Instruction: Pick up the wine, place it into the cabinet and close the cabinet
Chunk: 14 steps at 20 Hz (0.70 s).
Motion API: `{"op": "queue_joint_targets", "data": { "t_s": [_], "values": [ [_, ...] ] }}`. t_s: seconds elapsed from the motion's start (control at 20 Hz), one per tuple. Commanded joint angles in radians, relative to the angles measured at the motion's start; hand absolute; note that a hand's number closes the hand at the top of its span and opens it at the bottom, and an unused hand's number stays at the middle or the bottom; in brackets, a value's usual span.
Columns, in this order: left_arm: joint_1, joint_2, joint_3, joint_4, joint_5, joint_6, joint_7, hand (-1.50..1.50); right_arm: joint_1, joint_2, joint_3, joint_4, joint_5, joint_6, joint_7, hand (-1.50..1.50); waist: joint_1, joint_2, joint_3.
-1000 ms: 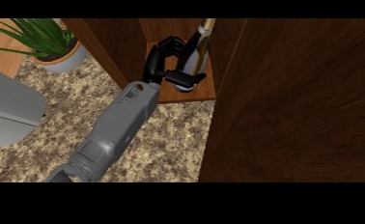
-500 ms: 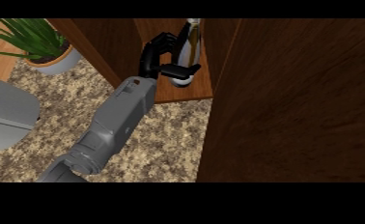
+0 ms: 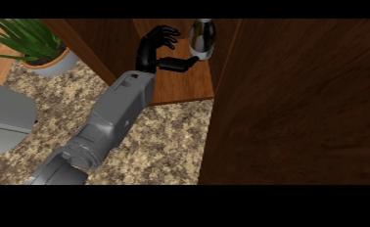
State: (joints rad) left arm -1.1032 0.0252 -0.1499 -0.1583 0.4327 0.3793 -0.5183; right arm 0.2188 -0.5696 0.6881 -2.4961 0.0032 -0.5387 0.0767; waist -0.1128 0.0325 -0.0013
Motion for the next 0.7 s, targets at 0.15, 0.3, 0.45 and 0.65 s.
{"op": "queue_joint_targets", "data": {
  "t_s": [0.15,0.3,0.45,0.65],
  "values": [
    [-0.045,0.040,-0.016,0.062,-0.042,0.074,-0.035,-1.50,0.037,-0.024,0.012,-0.128,-0.052,0.028,0.023,-1.50,-0.018,0.007,0.000],
    [-0.075,0.061,-0.016,0.085,-0.048,0.076,-0.007,-1.50,0.034,-0.015,0.023,-0.087,-0.051,0.041,-0.007,-1.50,-0.024,0.012,0.001],
    [-0.072,0.081,-0.018,0.098,-0.055,0.092,-0.018,-1.50,0.053,-0.015,0.024,-0.106,-0.044,0.033,-0.015,-1.50,-0.018,0.007,0.000],
    [-0.085,0.069,0.003,0.088,-0.037,0.072,-0.026,-1.50,0.051,-0.031,0.002,-0.138,-0.058,0.041,0.005,-1.50,-0.015,0.007,-0.001]
  ]
}}
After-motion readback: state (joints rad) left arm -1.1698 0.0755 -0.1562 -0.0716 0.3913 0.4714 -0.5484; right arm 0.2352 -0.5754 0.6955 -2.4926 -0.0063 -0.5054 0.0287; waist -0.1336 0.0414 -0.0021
